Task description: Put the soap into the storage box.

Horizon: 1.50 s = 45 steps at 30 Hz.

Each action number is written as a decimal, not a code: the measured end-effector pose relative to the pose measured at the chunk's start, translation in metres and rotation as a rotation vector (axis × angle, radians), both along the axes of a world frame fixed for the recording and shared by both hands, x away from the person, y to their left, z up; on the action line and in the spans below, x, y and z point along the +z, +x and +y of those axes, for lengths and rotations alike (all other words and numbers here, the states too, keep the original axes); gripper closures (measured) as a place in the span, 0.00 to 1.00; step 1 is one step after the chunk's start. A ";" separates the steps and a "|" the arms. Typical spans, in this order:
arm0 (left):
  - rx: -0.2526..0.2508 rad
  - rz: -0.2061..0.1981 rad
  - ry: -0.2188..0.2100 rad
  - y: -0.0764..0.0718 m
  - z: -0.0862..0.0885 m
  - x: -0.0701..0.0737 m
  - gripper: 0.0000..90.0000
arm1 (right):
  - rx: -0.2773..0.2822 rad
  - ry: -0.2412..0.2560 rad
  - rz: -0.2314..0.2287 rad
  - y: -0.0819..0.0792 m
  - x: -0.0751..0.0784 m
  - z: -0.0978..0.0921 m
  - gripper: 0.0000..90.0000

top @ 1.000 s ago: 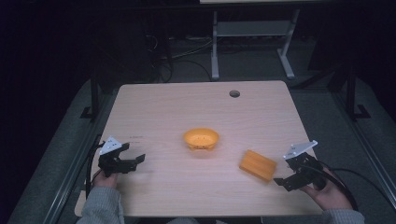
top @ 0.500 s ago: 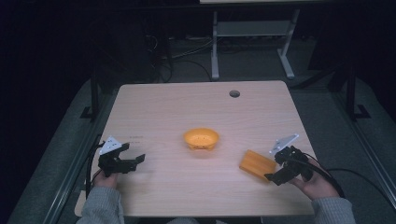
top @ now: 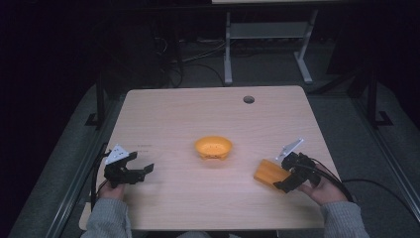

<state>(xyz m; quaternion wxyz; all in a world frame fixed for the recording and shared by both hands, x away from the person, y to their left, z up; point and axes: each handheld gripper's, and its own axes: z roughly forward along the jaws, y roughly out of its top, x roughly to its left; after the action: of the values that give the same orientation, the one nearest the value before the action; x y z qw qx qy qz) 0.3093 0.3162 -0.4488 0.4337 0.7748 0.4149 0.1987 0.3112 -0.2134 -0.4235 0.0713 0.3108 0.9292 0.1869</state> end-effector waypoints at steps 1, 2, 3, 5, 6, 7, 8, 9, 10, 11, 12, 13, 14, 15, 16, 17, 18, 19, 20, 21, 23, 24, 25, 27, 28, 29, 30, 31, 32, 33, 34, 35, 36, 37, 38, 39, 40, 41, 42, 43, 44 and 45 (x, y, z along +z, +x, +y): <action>-0.005 0.001 0.008 0.000 0.000 0.000 0.15 | -0.002 -0.001 -0.002 0.000 -0.001 0.002 0.16; -0.008 0.001 0.011 0.000 0.001 0.000 0.15 | 0.004 -0.008 -0.003 0.002 -0.001 0.004 0.16; -0.008 0.002 0.012 0.000 0.001 0.001 0.15 | 0.009 -0.016 0.000 0.003 -0.002 0.006 0.16; -0.006 0.002 0.008 0.000 0.001 0.000 0.15 | 0.022 -0.023 -0.001 0.007 -0.004 0.011 0.16; -0.006 -0.001 0.007 0.000 0.001 0.000 0.15 | 0.024 -0.024 0.003 0.008 -0.005 0.012 0.16; -0.006 -0.001 0.007 0.000 0.001 0.000 0.15 | 0.028 -0.027 0.003 0.009 -0.006 0.014 0.16; -0.006 -0.002 0.005 0.000 0.001 0.000 0.15 | 0.028 -0.027 0.003 0.009 -0.006 0.014 0.16; -0.005 0.000 0.003 0.000 0.000 0.000 0.15 | 0.033 -0.033 0.015 0.011 -0.008 0.016 0.17; -0.005 0.001 0.003 0.000 0.000 0.000 0.15 | 0.033 -0.033 0.015 0.011 -0.008 0.016 0.17; -0.005 0.001 0.003 0.000 0.000 0.000 0.15 | 0.031 -0.038 0.015 0.012 -0.009 0.017 0.17; -0.006 0.000 0.004 0.000 0.000 0.000 0.15 | 0.035 -0.039 0.023 0.013 -0.011 0.018 0.17; -0.005 0.000 0.001 0.000 0.000 0.000 0.15 | 0.036 -0.041 0.021 0.014 -0.012 0.018 0.17; -0.005 0.000 0.001 0.000 0.000 0.000 0.15 | 0.039 -0.039 0.024 0.015 -0.013 0.019 0.17; -0.004 0.000 -0.001 0.000 0.000 0.000 0.15 | 0.038 -0.040 0.028 0.015 -0.013 0.019 0.17; -0.004 0.000 -0.001 0.000 0.000 0.000 0.15 | 0.038 -0.040 0.028 0.015 -0.013 0.019 0.17; -0.004 0.000 -0.001 0.000 0.000 0.000 0.15 | 0.042 -0.040 0.028 0.017 -0.014 0.020 0.17; -0.004 0.000 0.000 0.000 0.000 0.000 0.15 | 0.043 -0.045 0.027 0.017 -0.015 0.021 0.17; -0.005 -0.001 0.001 0.000 0.000 0.000 0.15 | 0.043 -0.047 0.031 0.018 -0.016 0.022 0.17; -0.005 0.000 0.001 0.000 0.000 0.000 0.15 | 0.043 -0.047 0.031 0.018 -0.016 0.022 0.17; -0.005 0.001 0.001 0.000 0.000 0.000 0.15 | 0.050 -0.051 0.032 0.018 -0.017 0.022 0.17; -0.005 0.001 0.001 0.000 0.000 0.000 0.15 | 0.045 -0.059 0.040 0.019 -0.019 0.023 0.17; -0.005 0.003 -0.002 0.000 0.000 0.000 0.15 | 0.049 -0.066 0.038 0.020 -0.020 0.023 0.18; -0.005 0.003 -0.002 0.000 0.000 0.000 0.15 | 0.050 -0.067 0.041 0.020 -0.021 0.023 0.18; -0.005 0.005 -0.001 0.000 0.000 0.000 0.15 | 0.050 -0.061 0.045 0.020 -0.022 0.023 0.18; -0.005 0.007 -0.001 0.000 0.000 0.000 0.15 | 0.051 -0.061 0.043 0.021 -0.022 0.023 0.18; -0.004 0.006 -0.001 0.000 0.000 0.000 0.15 | 0.049 -0.061 0.045 0.021 -0.023 0.023 0.18; -0.004 0.005 -0.002 0.000 0.000 0.000 0.15 | 0.051 -0.061 0.047 0.021 -0.023 0.024 0.18; -0.004 0.004 -0.002 0.000 0.000 0.000 0.15 | 0.058 -0.067 0.044 0.021 -0.023 0.025 0.20; -0.004 0.006 -0.001 0.000 0.000 0.000 0.15 | 0.063 -0.070 0.042 0.021 -0.023 0.025 0.20; -0.005 0.006 0.001 0.000 0.000 0.000 0.15 | 0.065 -0.072 0.043 0.021 -0.023 0.026 0.21; -0.005 0.006 0.001 0.000 0.000 0.000 0.15 | 0.064 -0.071 0.049 0.021 -0.023 0.027 0.22; -0.005 0.006 0.001 0.000 0.000 0.000 0.15 | 0.064 -0.071 0.049 0.021 -0.023 0.027 0.22; -0.004 0.006 0.000 0.000 0.000 0.000 0.15 | 0.066 -0.075 0.049 0.022 -0.023 0.028 0.22; -0.004 0.006 0.001 0.000 0.000 0.000 0.15 | 0.066 -0.075 0.049 0.022 -0.023 0.028 0.22; -0.003 0.006 0.000 0.000 0.000 0.000 0.15 | 0.067 -0.077 0.050 0.022 -0.024 0.028 0.22; -0.002 0.005 -0.003 0.000 0.000 0.000 0.15 | 0.070 -0.077 0.050 0.022 -0.024 0.028 0.22; -0.003 0.005 0.000 0.000 0.000 0.000 0.15 | 0.072 -0.078 0.051 0.023 -0.024 0.029 0.23; -0.003 0.004 0.000 0.000 0.000 0.000 0.15 | 0.073 -0.078 0.050 0.023 -0.024 0.029 0.23; -0.002 0.003 -0.002 0.000 0.000 0.000 0.15 | 0.077 -0.081 0.050 0.023 -0.024 0.029 0.23; -0.001 0.004 -0.003 0.000 0.001 0.000 0.15 | 0.077 -0.081 0.050 0.023 -0.024 0.029 0.23; 0.000 0.005 -0.008 0.000 0.000 0.000 0.15 | 0.092 -0.090 0.058 0.023 -0.023 0.030 0.23; 0.002 0.004 -0.007 0.000 0.000 0.000 0.15 | 0.097 -0.095 0.061 0.023 -0.023 0.030 0.23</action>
<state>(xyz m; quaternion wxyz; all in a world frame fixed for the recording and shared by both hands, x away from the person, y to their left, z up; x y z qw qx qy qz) 0.3091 0.3165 -0.4484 0.4355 0.7733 0.4172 0.1958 0.3346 -0.1837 -0.4465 0.0487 0.2674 0.9527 0.1361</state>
